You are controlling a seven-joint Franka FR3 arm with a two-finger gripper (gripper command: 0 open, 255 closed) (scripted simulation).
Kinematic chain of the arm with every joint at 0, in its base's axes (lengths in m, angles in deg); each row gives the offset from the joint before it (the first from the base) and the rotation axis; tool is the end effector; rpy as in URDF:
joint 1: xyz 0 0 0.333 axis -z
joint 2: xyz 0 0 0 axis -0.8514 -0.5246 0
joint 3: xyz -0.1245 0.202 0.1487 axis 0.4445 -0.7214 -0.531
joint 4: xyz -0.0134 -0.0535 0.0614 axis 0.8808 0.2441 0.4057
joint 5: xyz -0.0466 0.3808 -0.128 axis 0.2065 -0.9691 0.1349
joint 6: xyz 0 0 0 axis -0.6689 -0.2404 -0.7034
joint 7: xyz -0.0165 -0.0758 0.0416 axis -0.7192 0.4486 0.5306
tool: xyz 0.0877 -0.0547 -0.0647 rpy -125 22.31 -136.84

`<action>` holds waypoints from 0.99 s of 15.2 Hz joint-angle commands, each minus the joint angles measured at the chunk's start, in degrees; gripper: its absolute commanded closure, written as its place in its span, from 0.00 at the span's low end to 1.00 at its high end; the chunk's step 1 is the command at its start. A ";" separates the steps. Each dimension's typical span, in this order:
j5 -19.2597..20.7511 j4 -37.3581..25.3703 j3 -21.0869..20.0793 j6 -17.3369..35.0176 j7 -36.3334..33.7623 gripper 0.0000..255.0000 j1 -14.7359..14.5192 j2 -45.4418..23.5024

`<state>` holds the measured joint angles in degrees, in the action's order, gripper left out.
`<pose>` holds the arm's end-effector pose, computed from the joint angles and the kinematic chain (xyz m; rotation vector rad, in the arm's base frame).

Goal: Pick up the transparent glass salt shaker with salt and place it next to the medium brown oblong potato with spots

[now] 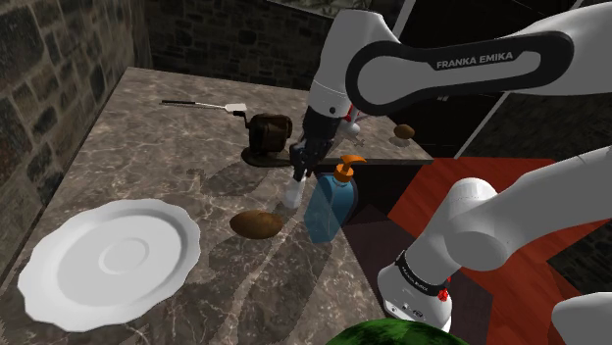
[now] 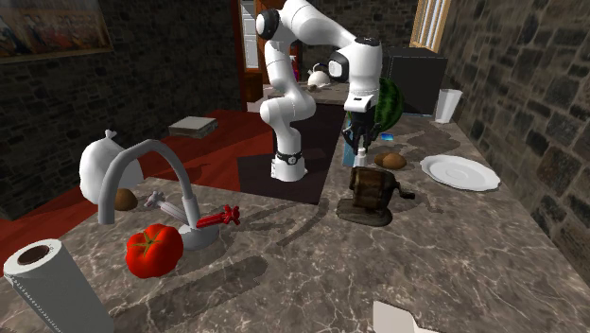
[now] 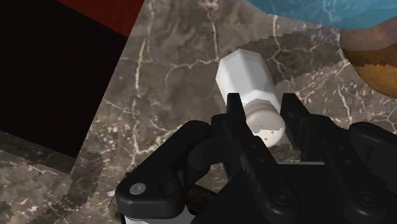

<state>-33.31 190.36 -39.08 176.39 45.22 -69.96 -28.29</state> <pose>0.3804 0.1649 0.3884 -3.0444 0.0042 0.0400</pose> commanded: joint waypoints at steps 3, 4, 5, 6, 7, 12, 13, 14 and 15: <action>-0.03 0.19 -0.02 0.30 0.03 1.00 -0.01 -0.08; -0.03 0.19 -0.02 0.30 0.03 1.00 -0.01 -0.08; -0.03 0.19 -0.02 0.30 0.03 1.00 -0.01 -0.08; -0.03 0.19 -0.02 0.30 0.03 1.00 -0.01 -0.08; -0.03 0.19 -0.02 0.30 0.03 0.00 -0.01 -0.08; -0.03 0.19 -0.02 0.30 0.03 0.00 -0.01 -0.08; 0.24 -1.24 0.28 -1.83 -0.03 0.00 0.13 0.61; 0.51 -2.74 0.59 -3.93 -0.09 0.00 0.26 1.19; 0.77 -4.30 0.88 -5.98 -0.14 0.00 0.39 1.67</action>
<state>-32.87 187.51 -38.65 172.62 44.95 -69.77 -27.27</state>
